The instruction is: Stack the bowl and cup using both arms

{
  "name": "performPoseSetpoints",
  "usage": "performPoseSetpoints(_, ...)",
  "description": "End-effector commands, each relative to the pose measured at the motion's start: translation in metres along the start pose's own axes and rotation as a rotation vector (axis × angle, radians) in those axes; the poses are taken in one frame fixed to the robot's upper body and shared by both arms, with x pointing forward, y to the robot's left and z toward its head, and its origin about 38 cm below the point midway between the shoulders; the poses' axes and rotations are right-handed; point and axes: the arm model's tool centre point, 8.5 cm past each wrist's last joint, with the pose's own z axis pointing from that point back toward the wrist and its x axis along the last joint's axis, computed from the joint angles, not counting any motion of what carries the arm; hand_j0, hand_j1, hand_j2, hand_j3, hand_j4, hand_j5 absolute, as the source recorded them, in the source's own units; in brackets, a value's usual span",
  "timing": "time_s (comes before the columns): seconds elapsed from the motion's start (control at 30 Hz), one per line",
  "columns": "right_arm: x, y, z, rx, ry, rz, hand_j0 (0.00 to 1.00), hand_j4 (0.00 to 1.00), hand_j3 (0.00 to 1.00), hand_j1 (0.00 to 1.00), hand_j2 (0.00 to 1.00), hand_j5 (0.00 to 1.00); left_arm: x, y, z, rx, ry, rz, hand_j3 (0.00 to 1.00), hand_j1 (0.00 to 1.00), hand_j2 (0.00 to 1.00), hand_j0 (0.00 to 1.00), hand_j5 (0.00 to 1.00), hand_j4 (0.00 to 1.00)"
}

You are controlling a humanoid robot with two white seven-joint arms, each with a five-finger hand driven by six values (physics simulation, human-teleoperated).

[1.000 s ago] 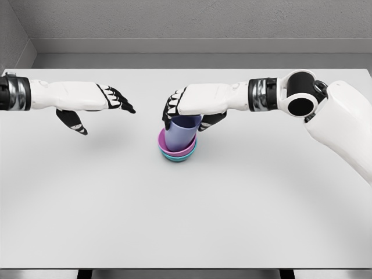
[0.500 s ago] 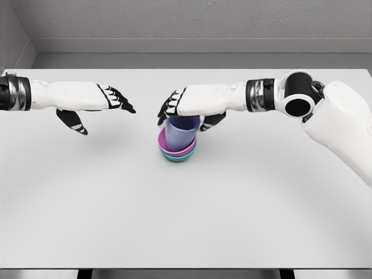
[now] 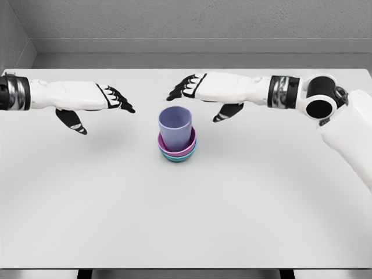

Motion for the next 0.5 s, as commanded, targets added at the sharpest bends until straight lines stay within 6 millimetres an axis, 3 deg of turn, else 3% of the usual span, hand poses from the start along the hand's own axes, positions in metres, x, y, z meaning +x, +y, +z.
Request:
performPoseSetpoints(0.0, -0.021, -0.027, 0.040, -0.111, 0.091, -0.004, 1.00, 1.00, 1.00, 1.00, 1.00, 1.00, -0.008, -0.004, 0.004, 0.000, 0.024, 0.025, 1.00, 1.00, 1.00, 1.00, 1.00, 1.00)
performPoseSetpoints(0.03, -0.029, -0.024, 0.058, -0.156, 0.124, -0.041, 1.00, 1.00, 1.00, 1.00, 1.00, 1.00, -0.017, -0.019, 0.004, -0.015, 0.044, 0.069, 1.00, 1.00, 1.00, 1.00, 1.00, 1.00)
performPoseSetpoints(0.13, -0.060, 0.004, 0.095, -0.157, 0.223, -0.156, 1.00, 1.00, 1.00, 1.00, 1.00, 1.00, -0.020, -0.022, 0.004, -0.017, 0.051, 0.079, 1.00, 1.00, 1.00, 1.00, 1.00, 1.00)
performPoseSetpoints(0.23, -0.071, 0.011, 0.121, -0.146, 0.287, -0.171, 1.00, 1.00, 1.00, 1.00, 1.00, 1.00, -0.020, -0.021, 0.004, -0.017, 0.050, 0.078, 1.00, 1.00, 1.00, 1.00, 1.00, 1.00)
performPoseSetpoints(0.47, -0.071, 0.017, 0.122, -0.120, 0.293, -0.167, 1.00, 1.00, 1.00, 1.00, 1.00, 1.00, -0.019, -0.023, 0.003, -0.018, 0.048, 0.079, 1.00, 1.00, 1.00, 1.00, 1.00, 1.00)
